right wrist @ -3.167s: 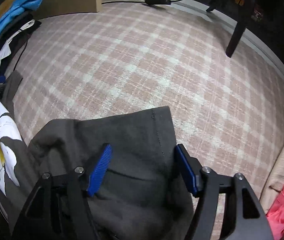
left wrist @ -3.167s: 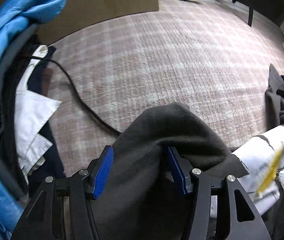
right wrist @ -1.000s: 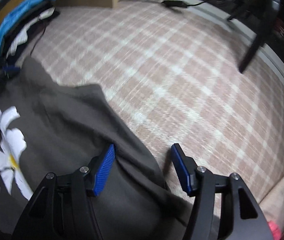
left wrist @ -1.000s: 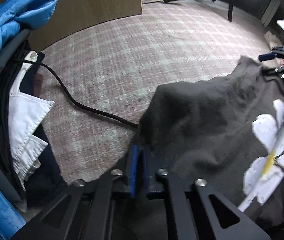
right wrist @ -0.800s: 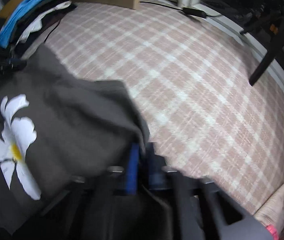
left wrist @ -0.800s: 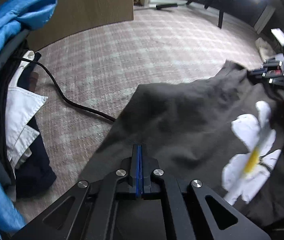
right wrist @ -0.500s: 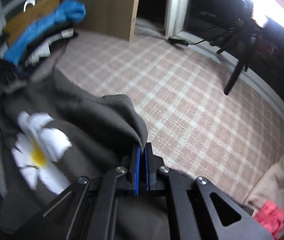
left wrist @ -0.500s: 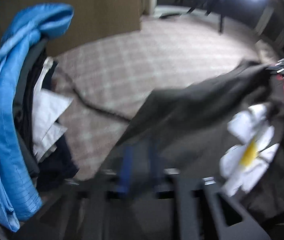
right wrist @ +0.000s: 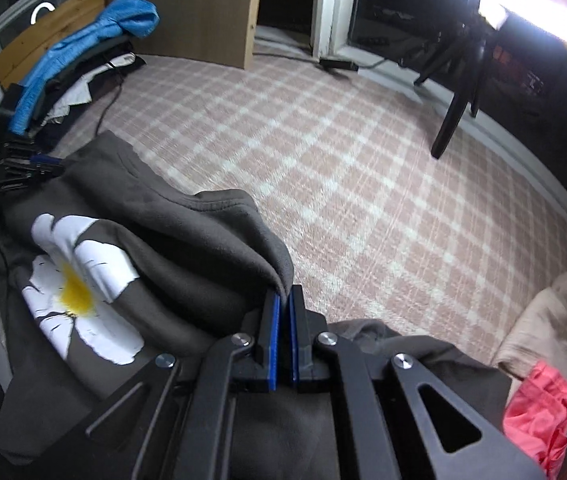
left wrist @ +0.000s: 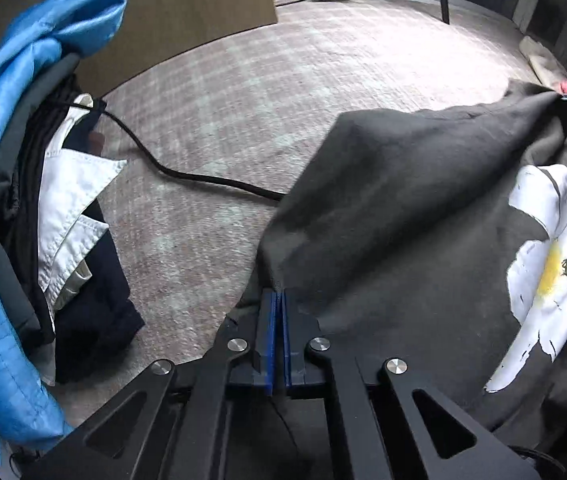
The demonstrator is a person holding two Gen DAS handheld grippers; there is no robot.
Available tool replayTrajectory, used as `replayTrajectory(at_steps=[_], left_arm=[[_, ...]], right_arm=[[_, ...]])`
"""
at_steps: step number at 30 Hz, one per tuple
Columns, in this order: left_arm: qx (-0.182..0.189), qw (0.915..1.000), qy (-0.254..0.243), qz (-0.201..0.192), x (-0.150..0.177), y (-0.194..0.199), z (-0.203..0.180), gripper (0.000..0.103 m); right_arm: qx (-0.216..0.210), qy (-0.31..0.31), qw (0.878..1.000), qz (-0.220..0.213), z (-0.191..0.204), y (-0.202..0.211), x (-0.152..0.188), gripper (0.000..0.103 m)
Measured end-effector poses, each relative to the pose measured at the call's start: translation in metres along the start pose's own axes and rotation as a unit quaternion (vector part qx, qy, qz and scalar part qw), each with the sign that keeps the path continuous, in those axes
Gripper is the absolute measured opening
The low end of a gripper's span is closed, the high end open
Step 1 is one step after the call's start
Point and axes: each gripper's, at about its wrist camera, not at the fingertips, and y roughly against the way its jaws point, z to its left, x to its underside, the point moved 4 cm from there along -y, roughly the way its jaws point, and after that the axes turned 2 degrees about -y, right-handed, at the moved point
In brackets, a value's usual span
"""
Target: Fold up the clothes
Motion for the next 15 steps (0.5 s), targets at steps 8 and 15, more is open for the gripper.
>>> replayTrajectory(at_steps=[8, 15], left_arm=[[0.008, 0.9931, 0.053, -0.104, -0.049, 0.090, 0.024, 0.002], [-0.038, 0.9767, 0.018, -0.210, -0.154, 0.151, 0.026, 0.002]], right_arm=[[0.034, -0.019, 0.996, -0.083, -0.017, 0.056, -0.020, 0.004], [0.153, -0.017, 0.968, -0.197, -0.058, 0.137, -0.084, 0.004]])
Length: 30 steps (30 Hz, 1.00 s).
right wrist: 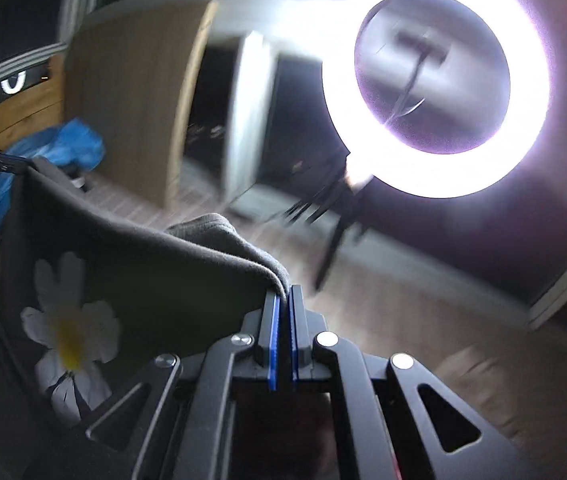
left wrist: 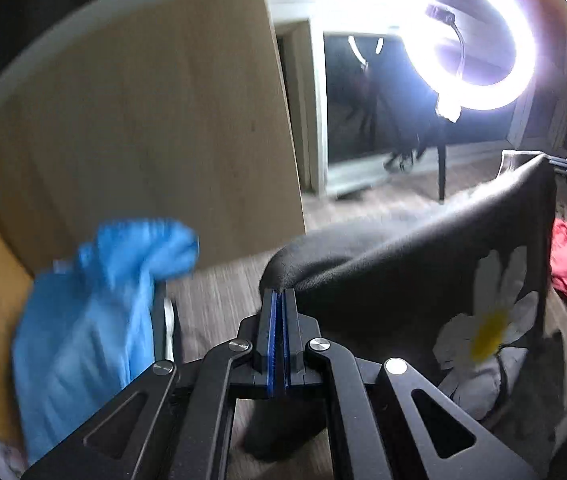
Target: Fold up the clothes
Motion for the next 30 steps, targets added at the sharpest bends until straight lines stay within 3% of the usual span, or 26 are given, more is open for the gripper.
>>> replayTrajectory(at_steps=[3, 5, 7, 8, 10, 11, 14, 17, 18, 21, 24, 28, 30], left_arm=[[-0.032, 0.9994, -0.014, -0.004, -0.028, -0.040, -0.009, 0.002], [-0.041, 0.9984, -0.014, 0.037, -0.032, -0.082, -0.017, 0.007], [-0.047, 0.9957, -0.020, 0.077, -0.026, -0.110, -0.024, 0.007], [-0.045, 0.9957, -0.023, 0.077, -0.023, -0.110, -0.025, 0.008], [-0.038, 0.9952, -0.041, 0.080, -0.012, -0.099, -0.030, 0.016], [-0.034, 0.9949, -0.050, 0.081, -0.006, -0.093, -0.032, 0.022], [0.017, 0.9950, -0.060, 0.078, 0.019, -0.056, -0.049, 0.025], [0.089, 0.9888, -0.076, 0.092, 0.058, -0.027, -0.083, 0.036], [0.102, 0.9860, -0.084, 0.102, 0.069, -0.023, -0.094, 0.036], [0.142, 0.9756, -0.111, 0.126, 0.091, -0.015, -0.139, 0.036], [0.191, 0.9605, -0.160, 0.124, 0.092, -0.012, -0.201, 0.038], [0.226, 0.9327, -0.260, 0.106, 0.079, -0.020, -0.293, 0.053], [0.245, 0.9160, -0.298, 0.110, 0.073, -0.027, -0.332, 0.053]], right_arm=[[0.047, 0.003, 0.999, -0.001, -0.012, -0.028, -0.016, 0.004], [0.050, 0.010, 0.998, 0.048, -0.014, -0.069, -0.010, 0.005], [0.056, 0.006, 0.992, 0.113, -0.015, -0.102, 0.007, 0.016], [0.059, 0.004, 0.990, 0.130, -0.015, -0.107, 0.015, 0.021], [0.051, 0.002, 0.990, 0.134, -0.015, -0.101, 0.030, 0.042], [0.047, 0.000, 0.990, 0.133, -0.016, -0.092, 0.037, 0.045], [-0.009, -0.049, 0.988, 0.149, -0.024, -0.055, 0.068, 0.045], [-0.093, -0.101, 0.975, 0.176, -0.015, -0.017, 0.116, 0.046], [-0.095, -0.112, 0.970, 0.193, -0.009, -0.008, 0.137, 0.047], [-0.089, -0.143, 0.959, 0.229, 0.007, 0.013, 0.192, 0.048], [-0.095, -0.194, 0.943, 0.251, 0.018, 0.033, 0.238, 0.048], [-0.090, -0.229, 0.935, 0.254, 0.023, 0.063, 0.270, 0.048], [-0.084, -0.239, 0.935, 0.247, 0.021, 0.076, 0.278, 0.048]])
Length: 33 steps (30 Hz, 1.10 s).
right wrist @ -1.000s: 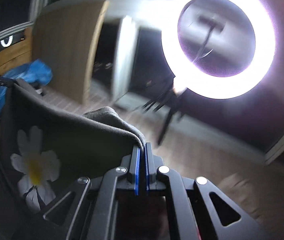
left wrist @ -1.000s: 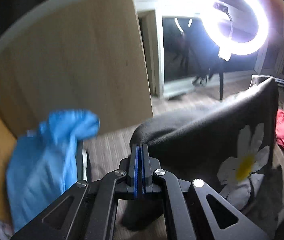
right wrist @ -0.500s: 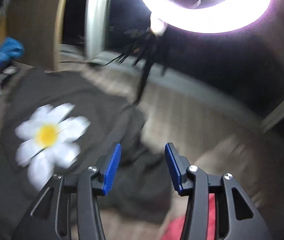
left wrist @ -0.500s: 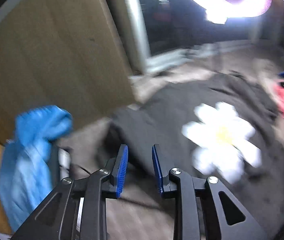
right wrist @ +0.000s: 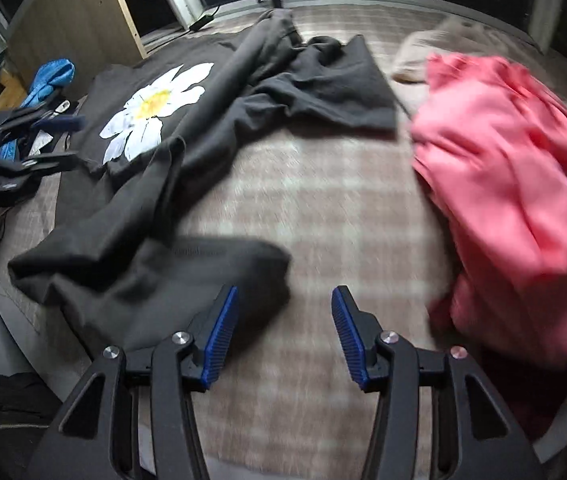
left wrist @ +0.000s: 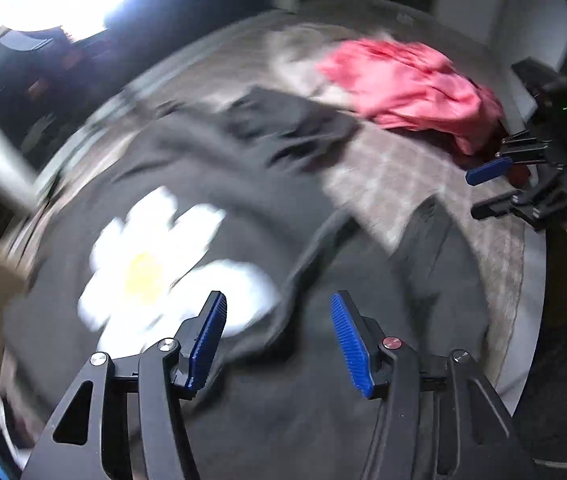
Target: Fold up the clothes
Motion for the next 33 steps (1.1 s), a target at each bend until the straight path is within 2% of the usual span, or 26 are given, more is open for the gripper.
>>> replayTrajectory(at_steps=[2, 6, 8, 9, 10, 11, 14, 17, 21, 24, 28, 33], left_arm=[[0.011, 0.9993, -0.032, 0.016, -0.015, -0.021, -0.014, 0.057], [-0.036, 0.9931, -0.093, 0.062, -0.029, -0.055, -0.029, 0.057], [-0.022, 0.9930, -0.093, 0.068, -0.030, -0.061, -0.031, 0.056], [-0.014, 0.9931, -0.091, 0.072, -0.030, -0.062, -0.032, 0.054], [-0.009, 0.9931, -0.087, 0.079, -0.028, -0.063, -0.032, 0.036], [-0.006, 0.9934, -0.076, 0.085, -0.025, -0.062, -0.030, 0.018], [-0.008, 0.9960, -0.039, 0.079, -0.018, -0.046, -0.017, 0.011], [-0.012, 0.9981, 0.036, 0.048, -0.005, -0.006, 0.012, 0.010], [-0.021, 0.9924, 0.121, 0.009, 0.025, 0.044, 0.038, 0.006], [-0.042, 0.9856, 0.163, -0.016, 0.050, 0.075, 0.051, 0.006], [-0.081, 0.9714, 0.222, -0.016, 0.093, 0.102, 0.065, 0.006], [-0.120, 0.9511, 0.283, -0.028, 0.154, 0.143, 0.072, 0.006]], right_arm=[[0.001, -0.013, 1.000, -0.010, -0.008, 0.012, 0.012, 0.048], [0.007, -0.036, 0.999, -0.022, -0.027, 0.029, 0.036, 0.048], [0.005, -0.038, 0.999, -0.021, -0.033, 0.030, 0.042, 0.048], [0.003, -0.038, 0.999, -0.019, -0.036, 0.030, 0.045, 0.048], [0.002, -0.038, 0.999, -0.018, -0.039, 0.030, 0.047, 0.048], [0.000, -0.038, 0.999, -0.016, -0.041, 0.029, 0.048, 0.048], [-0.016, -0.018, 1.000, -0.019, -0.037, 0.021, 0.037, 0.048], [-0.037, 0.010, 0.999, -0.022, -0.029, 0.011, 0.020, 0.049], [-0.063, 0.046, 0.997, -0.007, -0.013, -0.013, -0.004, 0.049], [-0.098, 0.075, 0.992, 0.007, 0.004, -0.033, -0.018, 0.056], [-0.083, 0.110, 0.990, 0.020, 0.019, -0.049, -0.024, 0.060], [-0.095, 0.107, 0.989, 0.019, 0.019, -0.047, -0.023, 0.060]])
